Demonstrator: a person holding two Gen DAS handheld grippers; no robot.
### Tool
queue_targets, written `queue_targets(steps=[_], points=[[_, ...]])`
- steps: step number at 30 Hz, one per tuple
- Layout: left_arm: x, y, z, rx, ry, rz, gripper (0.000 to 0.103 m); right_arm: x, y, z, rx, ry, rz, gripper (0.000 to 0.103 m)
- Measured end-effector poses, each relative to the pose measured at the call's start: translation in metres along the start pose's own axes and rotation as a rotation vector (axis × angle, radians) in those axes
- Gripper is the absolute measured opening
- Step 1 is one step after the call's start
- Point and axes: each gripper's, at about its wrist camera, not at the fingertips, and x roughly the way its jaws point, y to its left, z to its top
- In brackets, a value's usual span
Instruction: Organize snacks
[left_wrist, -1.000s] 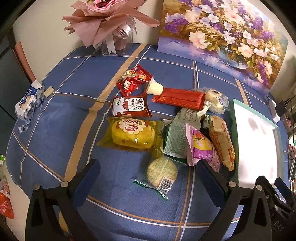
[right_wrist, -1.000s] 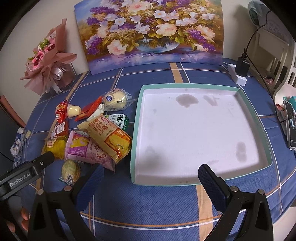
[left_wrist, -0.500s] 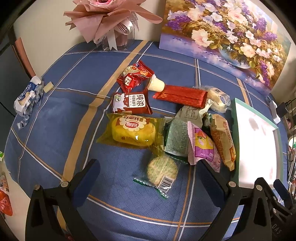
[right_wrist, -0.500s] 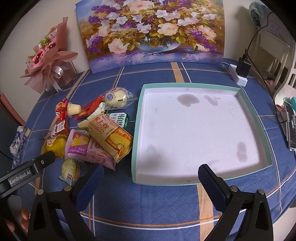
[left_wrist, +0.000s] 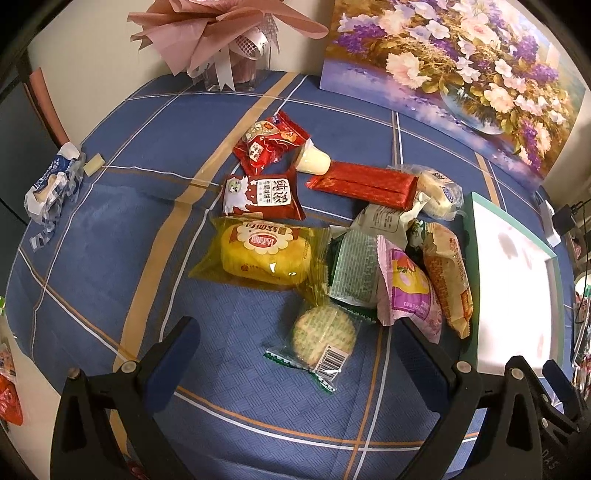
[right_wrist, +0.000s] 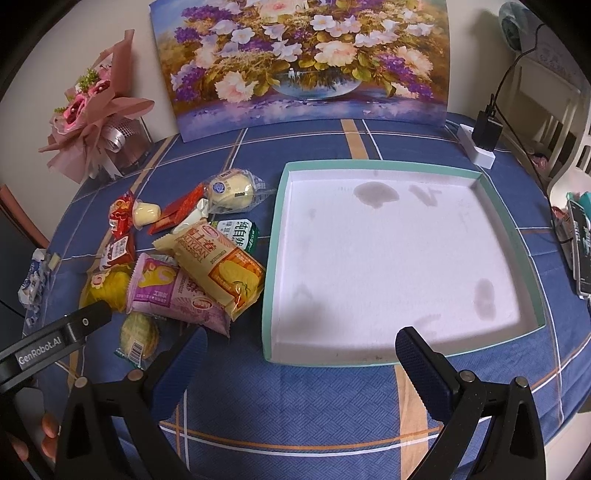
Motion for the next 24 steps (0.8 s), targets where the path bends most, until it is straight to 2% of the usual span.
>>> queue_targets(steps=[13, 24], points=[[0.008, -0.001, -0.001, 0.000, 0.030, -0.008, 0.103, 0.006, 0.001, -0.001, 0.002, 0.026, -0.003, 0.103], [0.041, -0.001, -0.001, -0.031, 0.145, -0.056, 0.102, 0.018, 0.003, 0.000, 0.010, 0.067, -0.006, 0.103]])
